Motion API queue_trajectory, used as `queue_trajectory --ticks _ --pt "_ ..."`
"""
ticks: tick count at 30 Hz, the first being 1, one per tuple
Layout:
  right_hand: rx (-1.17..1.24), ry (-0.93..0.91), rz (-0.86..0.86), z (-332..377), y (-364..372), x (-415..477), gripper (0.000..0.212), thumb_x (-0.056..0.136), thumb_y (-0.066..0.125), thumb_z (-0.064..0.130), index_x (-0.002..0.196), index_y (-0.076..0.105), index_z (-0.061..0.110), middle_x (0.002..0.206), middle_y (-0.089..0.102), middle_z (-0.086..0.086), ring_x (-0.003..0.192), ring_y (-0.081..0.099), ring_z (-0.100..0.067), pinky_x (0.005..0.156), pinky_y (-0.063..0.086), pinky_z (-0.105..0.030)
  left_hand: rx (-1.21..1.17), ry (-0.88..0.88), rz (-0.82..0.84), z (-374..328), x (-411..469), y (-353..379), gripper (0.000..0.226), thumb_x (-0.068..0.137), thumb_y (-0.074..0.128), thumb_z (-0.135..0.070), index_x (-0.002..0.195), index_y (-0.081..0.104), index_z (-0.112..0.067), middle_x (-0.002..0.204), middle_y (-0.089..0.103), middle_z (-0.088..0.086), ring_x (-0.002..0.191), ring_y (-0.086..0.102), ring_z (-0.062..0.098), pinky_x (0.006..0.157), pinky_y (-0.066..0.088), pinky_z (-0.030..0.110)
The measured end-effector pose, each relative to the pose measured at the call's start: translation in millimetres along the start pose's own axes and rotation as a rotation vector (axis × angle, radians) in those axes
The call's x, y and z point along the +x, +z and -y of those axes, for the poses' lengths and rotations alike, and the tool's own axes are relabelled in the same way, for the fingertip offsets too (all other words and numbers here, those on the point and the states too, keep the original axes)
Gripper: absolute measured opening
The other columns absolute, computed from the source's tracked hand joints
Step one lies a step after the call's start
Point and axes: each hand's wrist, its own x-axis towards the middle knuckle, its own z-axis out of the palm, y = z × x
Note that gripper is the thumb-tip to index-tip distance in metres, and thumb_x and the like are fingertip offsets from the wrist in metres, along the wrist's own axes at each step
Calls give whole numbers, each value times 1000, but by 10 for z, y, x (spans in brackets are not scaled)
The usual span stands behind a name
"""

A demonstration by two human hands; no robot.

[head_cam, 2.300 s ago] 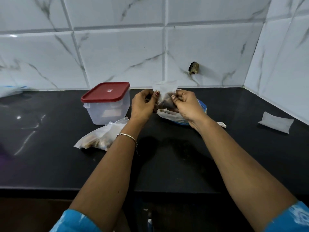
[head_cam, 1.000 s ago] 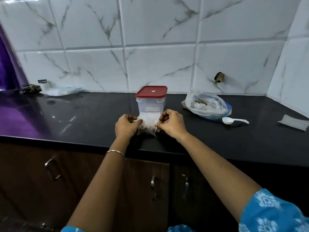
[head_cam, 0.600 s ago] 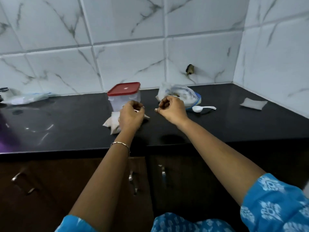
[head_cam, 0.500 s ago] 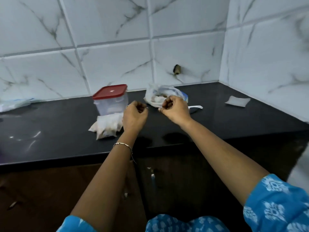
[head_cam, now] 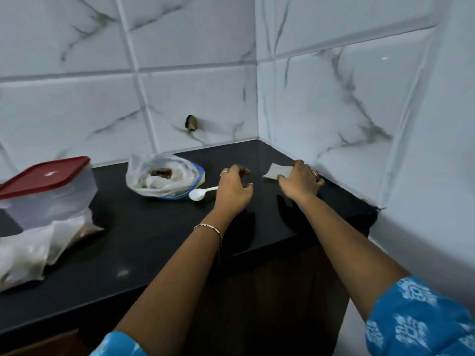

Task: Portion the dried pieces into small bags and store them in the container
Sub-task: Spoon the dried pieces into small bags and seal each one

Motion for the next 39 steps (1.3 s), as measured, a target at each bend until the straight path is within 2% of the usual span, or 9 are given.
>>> queue_trajectory --ticks 6,11,14,20,25,30,35,37,39 --pt "-94 19 73 -196 48 370 47 100 35 38 134 37 6 138 50 -17 134 38 -37 112 11 -56 202 37 196 -19 308 389 38 87 61 -13 124 52 -12 134 40 12 100 61 26 95 46 34" --pt "-206 -29 86 -211 119 545 49 101 33 39 138 32 7 139 48 -17 134 35 -36 108 18 -50 190 -14 164 79 518 479 22 86 63 -18 109 63 -19 118 59 4 102 62 16 89 46 27" --pt "-246 -61 67 -208 168 616 47 99 39 34 137 32 7 136 51 -16 134 34 -35 106 21 -48 108 -74 117 161 558 485 10 87 63 -18 95 69 -20 100 70 -4 95 62 10 80 41 19" --pt "-99 -121 52 -252 160 684 49 88 57 23 135 45 16 130 57 -7 127 46 -30 106 31 -45 -23 -97 117 171 575 445 9 87 65 -17 95 70 -15 95 68 -5 90 61 9 82 43 18" --pt "21 -106 36 -293 116 565 24 87 53 14 101 69 23 113 68 -2 114 57 -29 100 43 -39 -110 -110 141 132 434 382 10 87 67 -16 97 68 -15 100 70 -2 91 62 10 85 45 19" --pt "-64 -122 14 -279 60 407 13 85 57 20 90 69 24 108 66 -2 109 57 -30 93 47 -38 -154 -97 180 91 207 260 8 87 67 -13 95 68 -14 102 72 2 97 66 14 94 49 26" --pt "-17 -129 155 -287 -42 243 26 84 59 18 109 61 27 113 65 6 115 55 -21 100 42 -36 -181 -91 237 83 -11 122 7 87 67 -13 91 68 -18 103 72 3 99 67 17 97 50 34" --pt "84 -132 203 -287 -83 197 32 79 62 11 109 62 23 101 65 8 106 60 -19 96 47 -36 -210 -100 244 82 -74 75 8 87 68 -13 94 67 -16 104 72 4 100 66 18 98 50 36" --pt "169 -131 233 -282 -109 157 23 78 65 7 97 64 20 88 64 7 95 63 -19 86 50 -30 -228 -108 258 84 -114 40 15 87 68 -12 103 66 -12 109 70 5 103 65 19 99 49 35"
